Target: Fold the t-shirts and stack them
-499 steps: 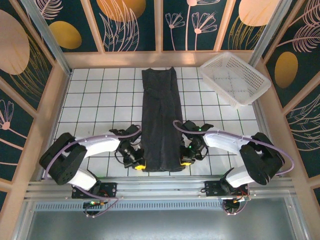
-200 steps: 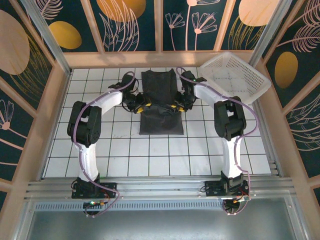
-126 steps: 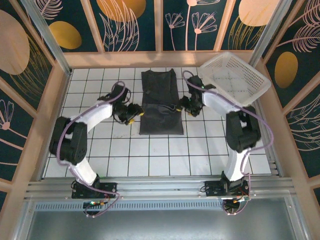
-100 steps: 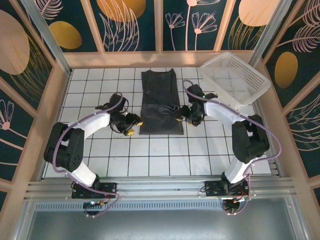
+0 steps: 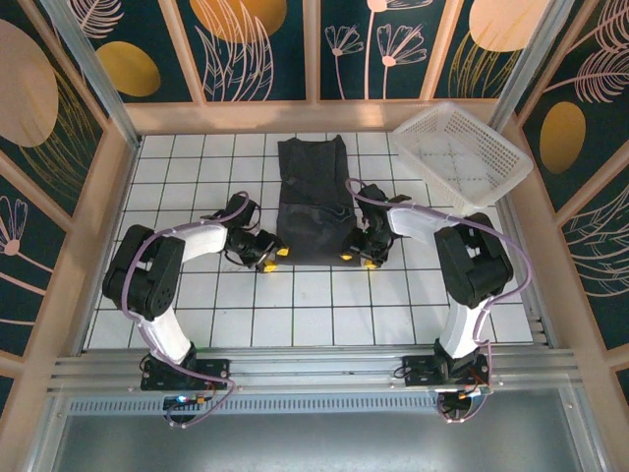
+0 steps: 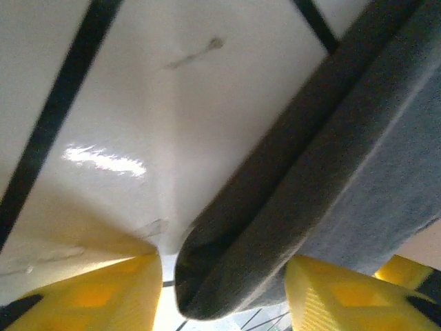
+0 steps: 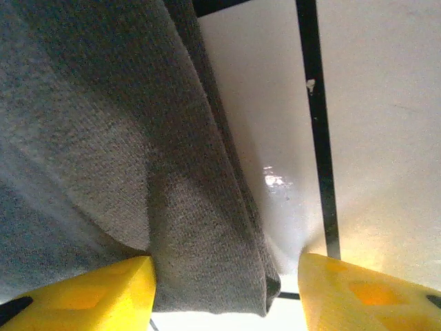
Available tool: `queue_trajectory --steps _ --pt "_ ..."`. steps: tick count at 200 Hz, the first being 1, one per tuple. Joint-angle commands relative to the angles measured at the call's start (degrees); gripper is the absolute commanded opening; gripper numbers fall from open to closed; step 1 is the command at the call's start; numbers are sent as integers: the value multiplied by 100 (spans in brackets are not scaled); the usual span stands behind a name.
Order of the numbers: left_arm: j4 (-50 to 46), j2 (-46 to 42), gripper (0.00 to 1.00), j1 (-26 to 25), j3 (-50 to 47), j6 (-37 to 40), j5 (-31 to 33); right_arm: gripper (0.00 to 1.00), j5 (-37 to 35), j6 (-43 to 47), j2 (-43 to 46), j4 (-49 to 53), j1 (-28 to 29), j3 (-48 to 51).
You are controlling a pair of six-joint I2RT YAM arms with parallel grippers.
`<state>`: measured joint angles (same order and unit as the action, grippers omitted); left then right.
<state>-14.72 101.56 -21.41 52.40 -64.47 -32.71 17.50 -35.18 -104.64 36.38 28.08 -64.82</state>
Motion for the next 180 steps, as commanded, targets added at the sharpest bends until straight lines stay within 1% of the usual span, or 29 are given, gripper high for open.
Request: queue_trajectory --steps 1,31,34,43,57,59,61,72,90,111,142,145,164,180 --pt "246 245 37 -56 192 -4 -23 52 255 -139 -151 -93 24 -199" --pt "268 359 21 -57 299 -14 12 40 445 -315 -370 -86 31 -303" --pt "260 367 19 -61 448 -13 14 38 455 -341 -379 -92 37 -324" --pt "244 369 12 -58 503 4 30 30 465 -385 -378 -112 27 -346" --pt "192 318 1 -61 568 12 99 13 407 -493 -351 -139 -1 -443" --pt "183 309 0 -58 573 13 109 12 397 -505 -344 -140 -3 -448" --pt "170 294 0 -57 590 11 121 9 376 -537 -328 -142 -11 -479" --pt "92 218 0 -50 703 22 182 0 263 -645 -217 -170 -62 -580" --pt "-45 106 0 -22 1045 -21 234 0 84 -704 -86 -71 -206 -910" --pt "-328 8 0 78 1679 -32 323 0 -174 -539 -100 328 -358 -1666" --pt "-654 -298 0 207 2518 68 708 0 -448 -391 120 509 -508 -2458" --pt "-654 -472 0 207 2566 86 753 0 -475 -391 152 508 -505 -2498" --pt "-532 -862 0 206 2544 101 915 0 -558 -412 384 452 -506 -2544" --pt "-479 -1001 0 205 2173 22 643 0 -350 -461 477 477 -506 -2379"
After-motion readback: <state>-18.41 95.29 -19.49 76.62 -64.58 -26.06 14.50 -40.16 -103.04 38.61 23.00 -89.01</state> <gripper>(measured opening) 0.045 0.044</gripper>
